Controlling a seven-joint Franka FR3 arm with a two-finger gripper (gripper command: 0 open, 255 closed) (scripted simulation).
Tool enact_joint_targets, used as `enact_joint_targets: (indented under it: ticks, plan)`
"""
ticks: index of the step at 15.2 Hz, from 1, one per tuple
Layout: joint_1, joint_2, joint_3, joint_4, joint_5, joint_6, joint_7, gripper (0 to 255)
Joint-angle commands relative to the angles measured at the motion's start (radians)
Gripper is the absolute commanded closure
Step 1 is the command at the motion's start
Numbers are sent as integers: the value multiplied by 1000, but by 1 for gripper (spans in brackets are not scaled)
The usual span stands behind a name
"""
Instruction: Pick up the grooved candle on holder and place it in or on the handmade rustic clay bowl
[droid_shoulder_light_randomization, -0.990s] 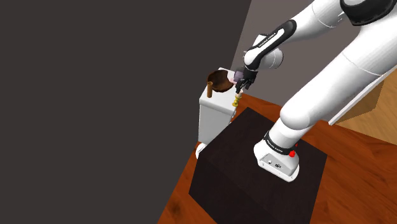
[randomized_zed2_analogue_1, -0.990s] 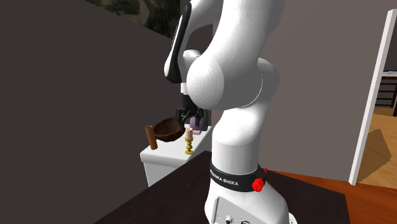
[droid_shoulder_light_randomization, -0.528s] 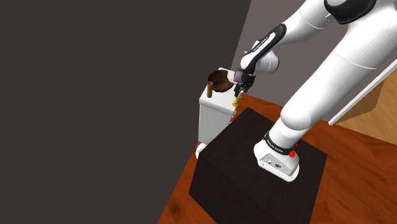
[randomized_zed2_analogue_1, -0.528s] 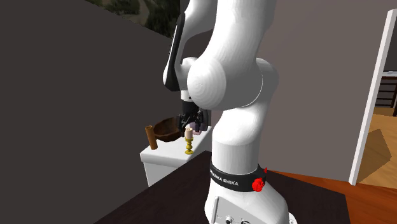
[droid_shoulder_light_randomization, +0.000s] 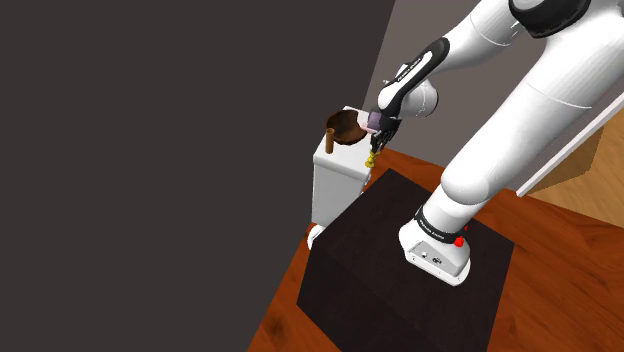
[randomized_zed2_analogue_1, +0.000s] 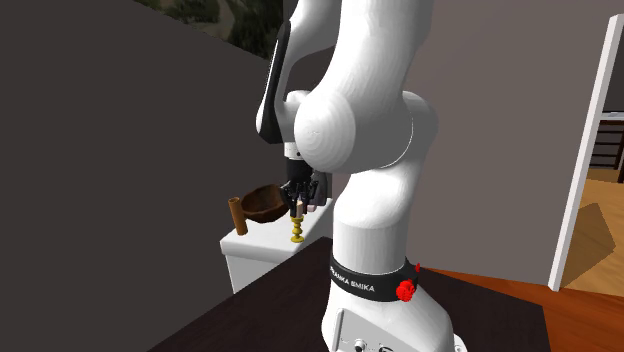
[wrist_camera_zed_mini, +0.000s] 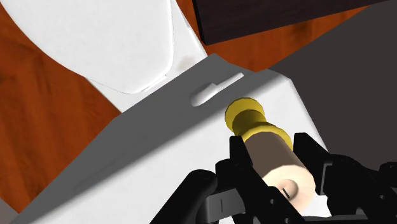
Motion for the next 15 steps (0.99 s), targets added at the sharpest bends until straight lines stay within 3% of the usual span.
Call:
enact_joint_targets:
  ticks: [1, 8, 15]
  plan:
    - [0, 0, 0, 0, 0, 0, 0, 255]
    - [0, 0, 0, 0, 0, 0, 0, 255]
    - [-32, -126, 13, 9, -108, -126, 80, 255]
